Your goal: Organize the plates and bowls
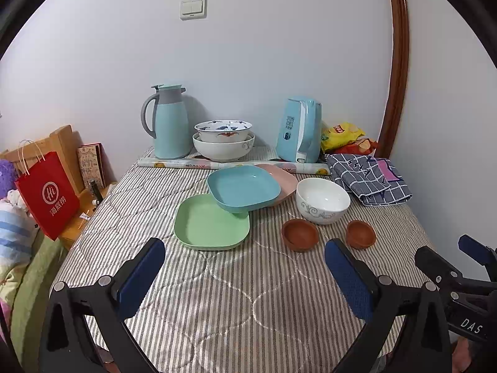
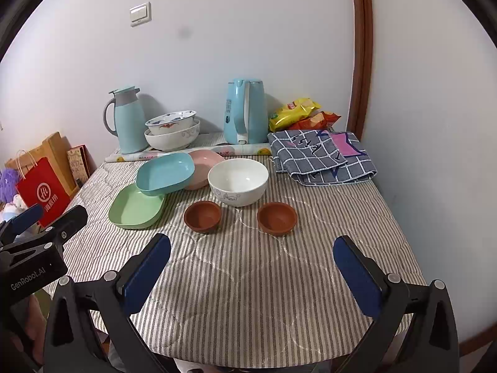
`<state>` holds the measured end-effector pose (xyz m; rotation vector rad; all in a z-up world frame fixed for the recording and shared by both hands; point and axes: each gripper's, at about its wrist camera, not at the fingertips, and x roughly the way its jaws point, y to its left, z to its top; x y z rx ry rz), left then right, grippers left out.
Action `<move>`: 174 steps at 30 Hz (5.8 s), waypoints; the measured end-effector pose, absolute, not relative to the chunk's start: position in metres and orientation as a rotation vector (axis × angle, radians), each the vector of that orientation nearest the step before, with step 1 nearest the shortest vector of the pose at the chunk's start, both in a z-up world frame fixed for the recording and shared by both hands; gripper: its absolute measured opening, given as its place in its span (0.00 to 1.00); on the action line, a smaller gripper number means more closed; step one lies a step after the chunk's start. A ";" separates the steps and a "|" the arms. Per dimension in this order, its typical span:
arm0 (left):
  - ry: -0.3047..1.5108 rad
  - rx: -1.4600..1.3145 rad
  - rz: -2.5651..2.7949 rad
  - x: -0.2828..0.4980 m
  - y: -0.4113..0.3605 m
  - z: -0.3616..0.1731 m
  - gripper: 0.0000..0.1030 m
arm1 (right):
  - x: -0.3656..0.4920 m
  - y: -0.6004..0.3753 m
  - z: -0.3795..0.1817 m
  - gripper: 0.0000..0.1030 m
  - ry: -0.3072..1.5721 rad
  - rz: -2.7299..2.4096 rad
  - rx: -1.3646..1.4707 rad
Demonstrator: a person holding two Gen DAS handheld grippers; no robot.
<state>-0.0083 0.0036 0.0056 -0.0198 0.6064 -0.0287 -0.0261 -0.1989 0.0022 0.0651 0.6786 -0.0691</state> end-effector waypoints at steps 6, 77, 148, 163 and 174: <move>0.604 -0.016 -0.029 -0.009 0.004 0.007 1.00 | -0.027 -0.199 0.001 1.00 0.676 -0.069 0.067; 0.631 -0.064 -0.121 -0.004 -0.010 0.001 1.00 | -0.027 -0.200 -0.004 1.00 0.677 -0.089 0.046; 0.861 -0.092 -0.049 0.207 0.043 -0.059 0.69 | 0.185 -0.169 -0.050 0.69 0.833 0.030 -0.025; 0.913 -0.101 -0.057 0.268 0.065 -0.085 0.46 | 0.258 -0.122 -0.071 0.47 0.885 0.152 -0.050; 0.930 -0.107 -0.083 0.301 0.066 -0.101 0.41 | 0.281 -0.108 -0.093 0.32 0.947 0.192 -0.052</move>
